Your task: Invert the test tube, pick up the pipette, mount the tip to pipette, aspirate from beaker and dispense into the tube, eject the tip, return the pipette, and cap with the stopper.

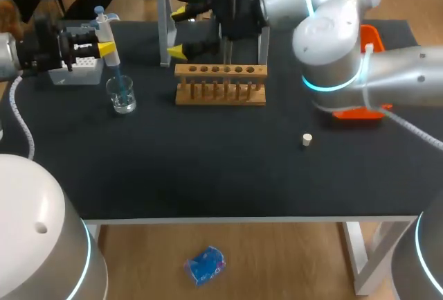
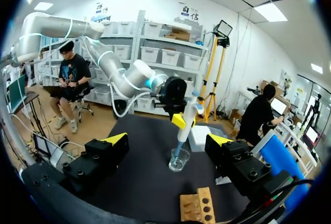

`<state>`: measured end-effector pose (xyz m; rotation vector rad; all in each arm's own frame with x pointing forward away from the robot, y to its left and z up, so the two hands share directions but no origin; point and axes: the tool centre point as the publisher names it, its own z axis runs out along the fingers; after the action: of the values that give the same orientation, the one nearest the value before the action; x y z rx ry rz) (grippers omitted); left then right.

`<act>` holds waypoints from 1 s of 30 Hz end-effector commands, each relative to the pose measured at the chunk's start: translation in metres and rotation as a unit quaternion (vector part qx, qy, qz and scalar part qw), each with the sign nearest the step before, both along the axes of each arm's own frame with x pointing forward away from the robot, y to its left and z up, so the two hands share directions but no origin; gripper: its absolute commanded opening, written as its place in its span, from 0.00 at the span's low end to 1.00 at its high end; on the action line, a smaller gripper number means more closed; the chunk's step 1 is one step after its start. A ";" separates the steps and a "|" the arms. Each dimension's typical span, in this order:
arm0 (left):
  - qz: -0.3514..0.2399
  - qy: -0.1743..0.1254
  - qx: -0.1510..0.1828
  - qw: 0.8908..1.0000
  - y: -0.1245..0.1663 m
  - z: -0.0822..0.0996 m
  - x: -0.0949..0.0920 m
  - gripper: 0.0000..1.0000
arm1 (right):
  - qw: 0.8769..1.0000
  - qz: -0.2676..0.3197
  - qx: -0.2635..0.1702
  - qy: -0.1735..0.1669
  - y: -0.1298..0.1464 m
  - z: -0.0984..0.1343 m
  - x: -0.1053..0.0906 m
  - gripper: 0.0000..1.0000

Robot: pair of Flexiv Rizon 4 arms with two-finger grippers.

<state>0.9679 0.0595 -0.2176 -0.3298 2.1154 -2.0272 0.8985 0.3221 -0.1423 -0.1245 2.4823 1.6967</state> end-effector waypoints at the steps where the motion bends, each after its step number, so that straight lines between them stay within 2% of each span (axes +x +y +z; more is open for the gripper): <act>1: 0.001 -0.001 0.000 1.000 -0.001 0.000 0.000 0.00 | 0.992 0.114 -0.012 0.044 -0.006 0.008 0.004 1.00; 12: 0.001 -0.001 0.000 1.000 -0.001 0.000 0.000 0.00 | 0.992 0.114 -0.012 0.044 -0.006 0.008 0.004 1.00; 14: 0.001 -0.001 0.000 1.000 -0.001 0.000 0.000 0.00 | 0.993 0.104 0.000 0.053 -0.007 0.001 0.002 1.00; 21: 0.001 -0.001 0.000 1.000 -0.001 0.000 0.000 0.00 | 0.991 0.118 0.011 0.056 0.016 0.001 0.017 1.00; 22: 0.001 -0.001 0.000 1.000 -0.001 0.000 0.000 0.00 | 0.991 0.122 0.011 0.055 0.021 0.002 0.019 0.61; 25: 0.001 -0.001 0.000 1.000 -0.001 0.000 0.000 0.00 | 0.990 0.129 0.012 0.054 0.032 0.007 0.025 0.00; 30: 0.001 -0.001 0.000 1.000 -0.001 0.000 0.000 0.00 | 0.989 0.133 0.012 0.059 0.047 0.012 0.029 0.00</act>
<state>0.9679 0.0594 -0.2177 -0.3299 2.1152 -2.0272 0.9187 0.3574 -0.1317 -0.3371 2.5970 1.8779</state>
